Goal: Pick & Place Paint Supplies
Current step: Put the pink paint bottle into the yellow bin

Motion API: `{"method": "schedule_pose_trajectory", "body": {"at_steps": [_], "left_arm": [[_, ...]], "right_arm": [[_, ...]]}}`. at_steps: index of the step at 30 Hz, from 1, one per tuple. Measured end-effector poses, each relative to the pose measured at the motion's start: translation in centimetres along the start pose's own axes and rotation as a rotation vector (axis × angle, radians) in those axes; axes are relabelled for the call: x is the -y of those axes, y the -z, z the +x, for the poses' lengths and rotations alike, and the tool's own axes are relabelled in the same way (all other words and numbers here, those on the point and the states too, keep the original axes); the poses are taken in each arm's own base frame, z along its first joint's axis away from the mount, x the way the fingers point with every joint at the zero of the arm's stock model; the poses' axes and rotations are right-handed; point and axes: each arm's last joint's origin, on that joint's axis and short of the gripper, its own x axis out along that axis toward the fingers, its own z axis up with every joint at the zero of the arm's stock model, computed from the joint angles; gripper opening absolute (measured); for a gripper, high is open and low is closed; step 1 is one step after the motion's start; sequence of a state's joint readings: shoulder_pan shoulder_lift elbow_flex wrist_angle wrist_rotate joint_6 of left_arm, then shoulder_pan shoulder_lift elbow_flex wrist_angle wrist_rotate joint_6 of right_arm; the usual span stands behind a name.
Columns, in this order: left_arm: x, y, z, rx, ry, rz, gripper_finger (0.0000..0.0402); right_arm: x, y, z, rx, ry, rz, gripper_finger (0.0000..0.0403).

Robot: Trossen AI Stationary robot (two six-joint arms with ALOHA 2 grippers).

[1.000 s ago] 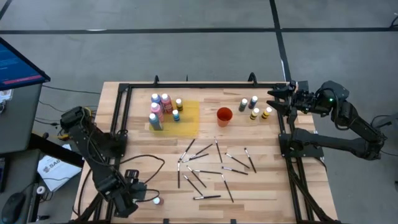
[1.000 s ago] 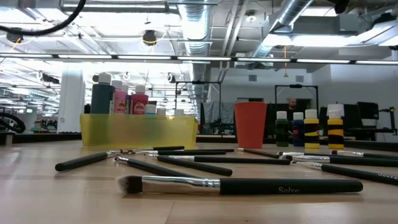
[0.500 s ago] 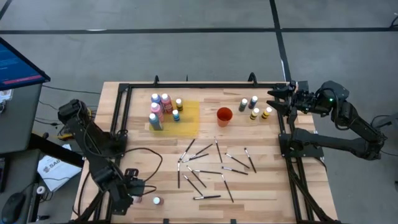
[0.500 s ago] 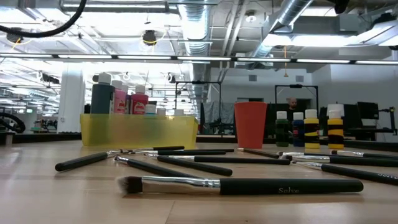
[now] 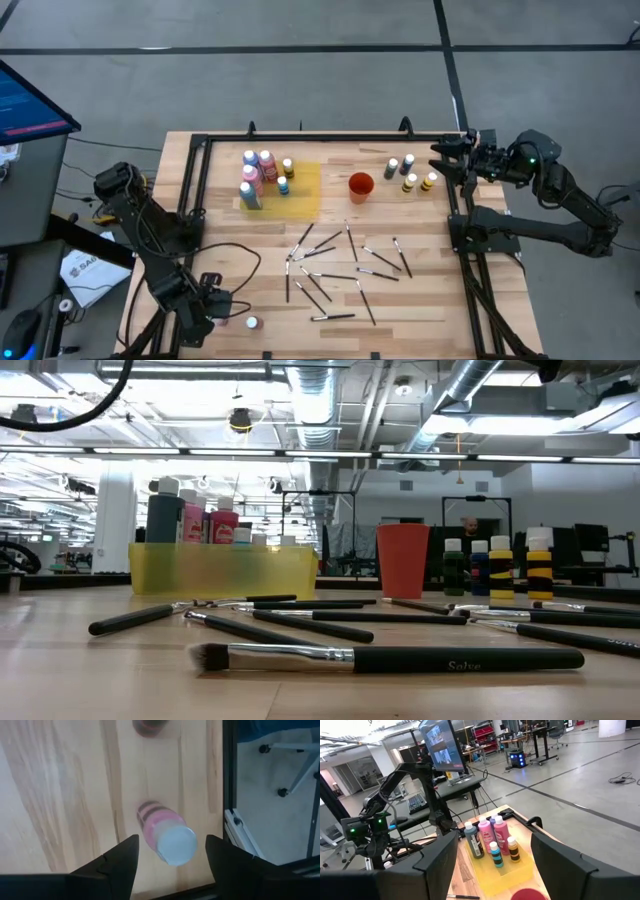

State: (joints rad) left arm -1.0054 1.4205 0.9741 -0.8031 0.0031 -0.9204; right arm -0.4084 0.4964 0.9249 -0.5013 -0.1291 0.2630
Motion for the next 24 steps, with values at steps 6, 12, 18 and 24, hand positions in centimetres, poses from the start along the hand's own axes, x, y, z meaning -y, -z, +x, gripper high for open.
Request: {"method": "schedule_pose_trajectory", "body": {"at_steps": [6, 12, 18, 24], "left_arm": [[-0.3, 0.2, 0.4, -0.002, -0.021, 0.003, 0.0196], [-0.7, 0.5, 0.8, -0.025, -0.025, 0.003, 0.0171], [-0.8, 0.4, 0.9, -0.023, -0.027, -0.007, 0.0143], [-1.2, -0.2, 0.8, -0.016, -0.028, -0.039, 0.0102]], "right_arm": [[0.0, 0.0, 0.0, 0.0, 0.0, 0.0, 0.0248], [0.0, 0.0, 0.0, 0.0, 0.0, 0.0, 0.0248], [0.0, 0.0, 0.0, 0.0, 0.0, 0.0, 0.0248], [0.0, 0.0, 0.0, 0.0, 0.0, 0.0, 0.0248]]}}
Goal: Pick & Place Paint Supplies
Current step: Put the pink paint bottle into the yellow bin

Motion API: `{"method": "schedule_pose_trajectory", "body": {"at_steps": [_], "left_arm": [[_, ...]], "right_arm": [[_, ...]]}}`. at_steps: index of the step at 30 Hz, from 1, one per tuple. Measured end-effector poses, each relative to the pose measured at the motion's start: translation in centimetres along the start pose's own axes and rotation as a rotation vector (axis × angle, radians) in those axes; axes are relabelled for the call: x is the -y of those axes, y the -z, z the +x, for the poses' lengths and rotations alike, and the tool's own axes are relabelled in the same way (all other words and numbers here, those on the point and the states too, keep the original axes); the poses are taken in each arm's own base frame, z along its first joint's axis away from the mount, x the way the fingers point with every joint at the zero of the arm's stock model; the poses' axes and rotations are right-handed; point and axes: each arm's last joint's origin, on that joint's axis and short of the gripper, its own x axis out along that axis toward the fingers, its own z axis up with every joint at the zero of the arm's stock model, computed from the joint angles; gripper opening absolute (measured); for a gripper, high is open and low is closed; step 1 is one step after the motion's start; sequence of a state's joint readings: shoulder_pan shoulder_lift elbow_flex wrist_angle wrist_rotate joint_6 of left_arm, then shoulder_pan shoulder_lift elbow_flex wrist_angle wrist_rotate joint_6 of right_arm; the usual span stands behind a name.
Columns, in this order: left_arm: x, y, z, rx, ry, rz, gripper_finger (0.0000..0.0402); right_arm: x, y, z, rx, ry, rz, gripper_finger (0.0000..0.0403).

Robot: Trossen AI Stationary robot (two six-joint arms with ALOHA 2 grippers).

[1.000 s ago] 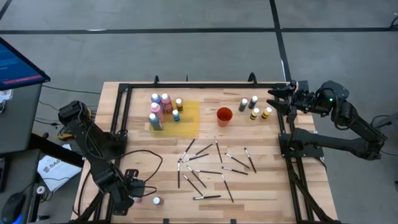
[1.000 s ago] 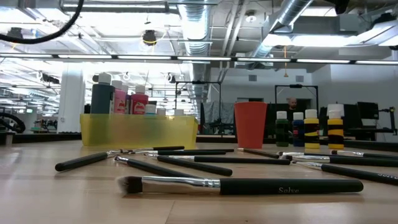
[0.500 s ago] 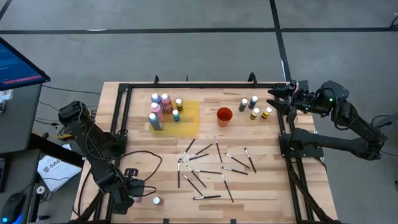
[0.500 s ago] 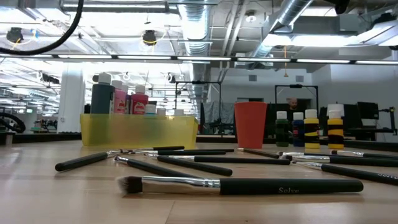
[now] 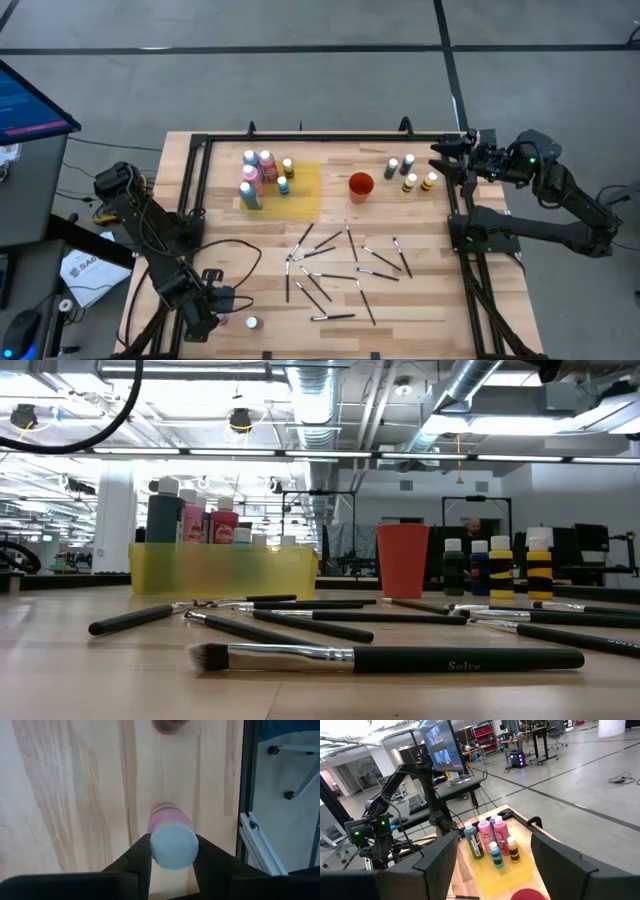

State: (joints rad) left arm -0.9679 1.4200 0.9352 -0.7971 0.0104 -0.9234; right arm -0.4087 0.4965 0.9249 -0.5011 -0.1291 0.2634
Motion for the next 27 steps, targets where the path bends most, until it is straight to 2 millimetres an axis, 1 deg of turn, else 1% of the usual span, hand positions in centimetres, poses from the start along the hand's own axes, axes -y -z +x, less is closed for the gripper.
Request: {"method": "schedule_pose_trajectory", "body": {"at_steps": [8, 10, 12, 15, 21, 24, 27], "left_arm": [[-0.7, -0.8, -0.2, 0.025, -0.016, -0.039, 0.0098], [-1.3, -1.2, -0.5, 0.036, -0.021, -0.066, 0.0097], [-2.1, -1.6, -1.3, 0.055, -0.025, -0.118, 0.0097], [-3.8, -1.8, -2.8, 0.085, -0.064, -0.2, 0.0096], [-7.9, -2.5, -6.3, 0.241, -0.15, -0.384, 0.0095], [-10.1, -3.1, -7.5, 0.321, -0.203, -0.471, 0.0095], [-12.3, -4.0, -8.1, 0.368, -0.25, -0.549, 0.0095]], "right_arm": [[0.0, 0.0, 0.0, 0.0, 0.0, 0.0, 0.0248], [0.0, 0.0, 0.0, 0.0, -0.001, 0.0, 0.0248], [0.0, 0.0, 0.0, 0.0, 0.0, 0.0, 0.0248], [0.0, 0.0, 0.0, 0.0, 0.0, 0.0, 0.0248], [0.0, 0.0, 0.0, -0.001, 0.0, 0.0, 0.0248], [0.0, 0.1, 0.0, -0.015, 0.004, 0.002, 0.0248], [0.1, 0.2, 0.0, -0.026, 0.007, 0.003, 0.0248]]}}
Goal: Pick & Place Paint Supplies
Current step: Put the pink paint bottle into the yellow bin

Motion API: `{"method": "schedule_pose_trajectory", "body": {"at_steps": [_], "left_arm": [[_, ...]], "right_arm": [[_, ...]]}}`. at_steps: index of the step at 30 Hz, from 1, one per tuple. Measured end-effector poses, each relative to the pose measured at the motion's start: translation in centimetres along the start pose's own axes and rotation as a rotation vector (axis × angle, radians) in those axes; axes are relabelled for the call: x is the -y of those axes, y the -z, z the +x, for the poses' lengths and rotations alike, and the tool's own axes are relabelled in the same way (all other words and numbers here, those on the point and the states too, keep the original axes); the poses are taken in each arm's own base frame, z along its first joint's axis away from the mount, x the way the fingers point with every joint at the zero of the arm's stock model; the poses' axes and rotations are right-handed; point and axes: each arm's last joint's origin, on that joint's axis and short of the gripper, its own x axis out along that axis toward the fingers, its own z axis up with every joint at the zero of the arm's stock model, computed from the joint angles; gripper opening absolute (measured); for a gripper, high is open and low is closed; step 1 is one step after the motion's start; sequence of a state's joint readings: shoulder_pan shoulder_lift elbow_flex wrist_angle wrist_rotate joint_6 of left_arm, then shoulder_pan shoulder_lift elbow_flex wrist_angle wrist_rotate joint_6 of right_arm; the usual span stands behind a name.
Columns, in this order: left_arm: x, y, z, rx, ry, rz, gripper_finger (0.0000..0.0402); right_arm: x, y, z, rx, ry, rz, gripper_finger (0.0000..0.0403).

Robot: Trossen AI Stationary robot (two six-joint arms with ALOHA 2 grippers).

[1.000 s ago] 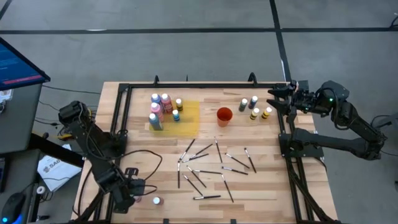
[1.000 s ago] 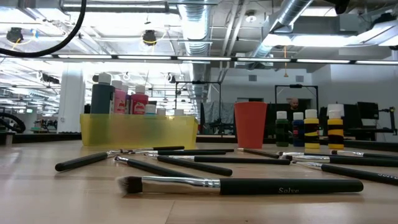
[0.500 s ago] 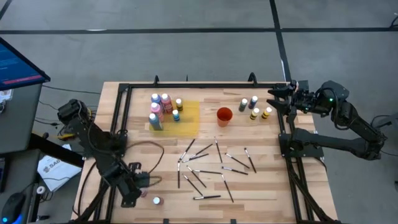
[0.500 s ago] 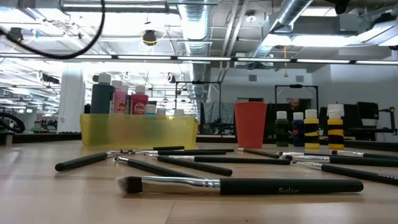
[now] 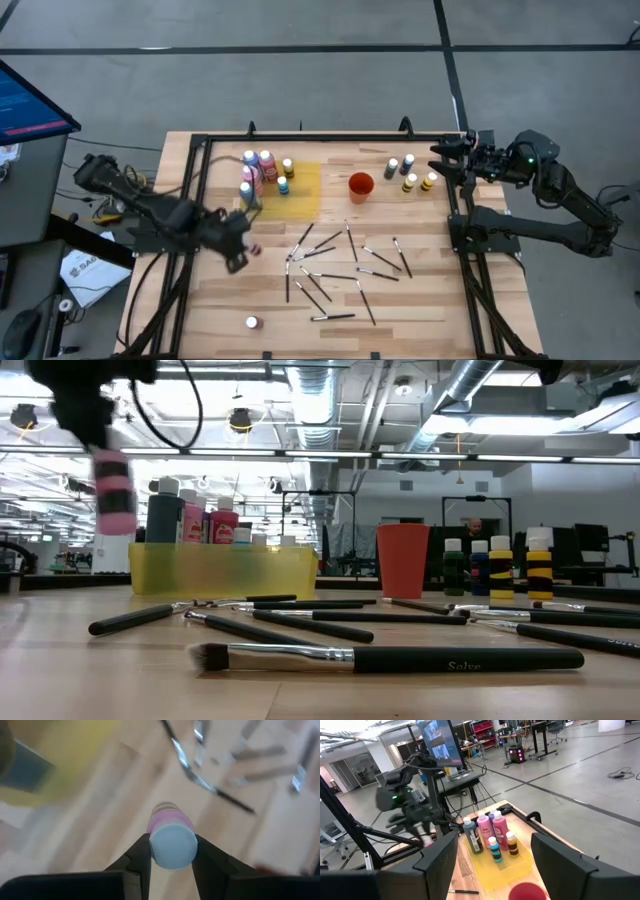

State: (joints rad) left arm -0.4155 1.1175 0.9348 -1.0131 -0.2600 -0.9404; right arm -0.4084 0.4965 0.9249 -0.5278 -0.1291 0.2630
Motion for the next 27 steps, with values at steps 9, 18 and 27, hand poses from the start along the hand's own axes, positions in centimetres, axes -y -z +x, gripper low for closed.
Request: {"method": "schedule_pose_trajectory", "body": {"at_steps": [9, 18, 27], "left_arm": [[-3.9, -5.2, 0.7, 0.084, -0.12, -0.273, 0.0095], [-4.4, -8.5, -1.4, 0.226, -0.054, -0.24, 0.01], [-5.2, -11.6, 2.0, 0.088, -0.114, 0.167, 0.0101]], "right_arm": [[0.0, 0.0, 0.0, -0.004, 0.001, 0.0, 0.0248], [0.0, 0.0, 0.0, -0.004, 0.001, -0.009, 0.0248], [0.0, 0.0, 0.0, -0.003, 0.003, -0.016, 0.0248]]}}
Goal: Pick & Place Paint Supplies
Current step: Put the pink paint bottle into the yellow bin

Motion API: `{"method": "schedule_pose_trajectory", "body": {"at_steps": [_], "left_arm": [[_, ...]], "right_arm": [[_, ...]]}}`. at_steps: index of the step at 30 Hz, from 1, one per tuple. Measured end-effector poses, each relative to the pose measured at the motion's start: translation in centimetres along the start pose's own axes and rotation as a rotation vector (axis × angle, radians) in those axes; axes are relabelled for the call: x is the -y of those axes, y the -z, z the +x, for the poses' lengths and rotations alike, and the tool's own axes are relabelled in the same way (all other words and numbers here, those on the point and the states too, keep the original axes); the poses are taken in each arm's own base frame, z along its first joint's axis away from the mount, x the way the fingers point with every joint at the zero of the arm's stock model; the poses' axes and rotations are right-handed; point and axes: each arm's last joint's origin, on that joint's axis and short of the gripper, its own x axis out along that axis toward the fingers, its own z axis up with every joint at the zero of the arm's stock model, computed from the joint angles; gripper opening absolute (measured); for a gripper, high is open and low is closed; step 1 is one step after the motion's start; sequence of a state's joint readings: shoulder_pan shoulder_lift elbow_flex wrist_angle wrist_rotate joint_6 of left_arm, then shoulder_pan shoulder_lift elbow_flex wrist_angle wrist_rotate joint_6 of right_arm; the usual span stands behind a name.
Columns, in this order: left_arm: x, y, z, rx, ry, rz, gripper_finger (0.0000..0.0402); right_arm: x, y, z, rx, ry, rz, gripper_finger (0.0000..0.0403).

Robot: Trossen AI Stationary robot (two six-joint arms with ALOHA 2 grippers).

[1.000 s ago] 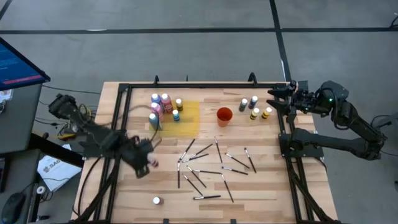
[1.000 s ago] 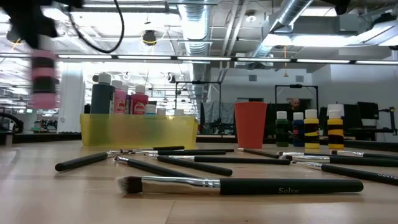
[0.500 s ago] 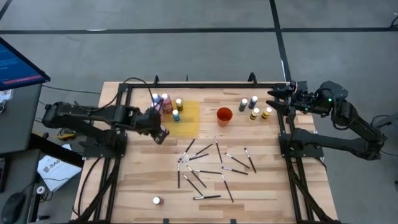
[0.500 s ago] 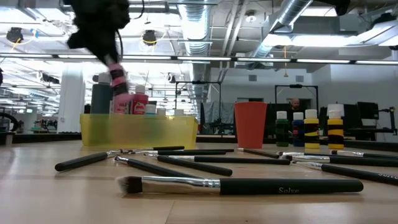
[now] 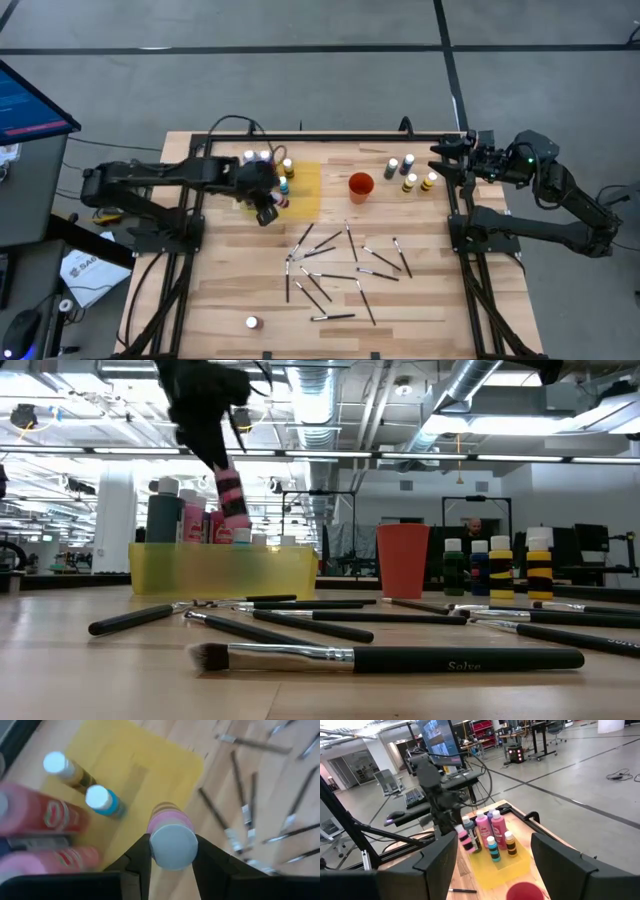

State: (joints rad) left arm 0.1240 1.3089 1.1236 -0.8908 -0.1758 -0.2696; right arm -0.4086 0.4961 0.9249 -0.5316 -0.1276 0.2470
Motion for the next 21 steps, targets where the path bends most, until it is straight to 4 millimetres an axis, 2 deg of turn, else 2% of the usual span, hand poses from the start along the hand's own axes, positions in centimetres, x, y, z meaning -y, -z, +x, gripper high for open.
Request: {"method": "schedule_pose_trajectory", "body": {"at_steps": [7, 13, 21], "left_arm": [[-0.9, -2.1, 1.6, -0.072, -0.027, 0.2, 0.0101], [-1.7, -1.7, 1.7, -0.156, -0.033, 0.269, 0.0102], [-1.9, -1.7, 2.1, -0.179, -0.009, 0.507, 0.0102]], "right_arm": [[0.0, 0.0, 0.0, 0.0, 0.002, 0.0, 0.0248], [0.0, 0.0, 0.0, -0.001, 0.002, -0.002, 0.0248], [0.0, 0.1, 0.0, -0.01, 0.005, -0.001, 0.0248]]}}
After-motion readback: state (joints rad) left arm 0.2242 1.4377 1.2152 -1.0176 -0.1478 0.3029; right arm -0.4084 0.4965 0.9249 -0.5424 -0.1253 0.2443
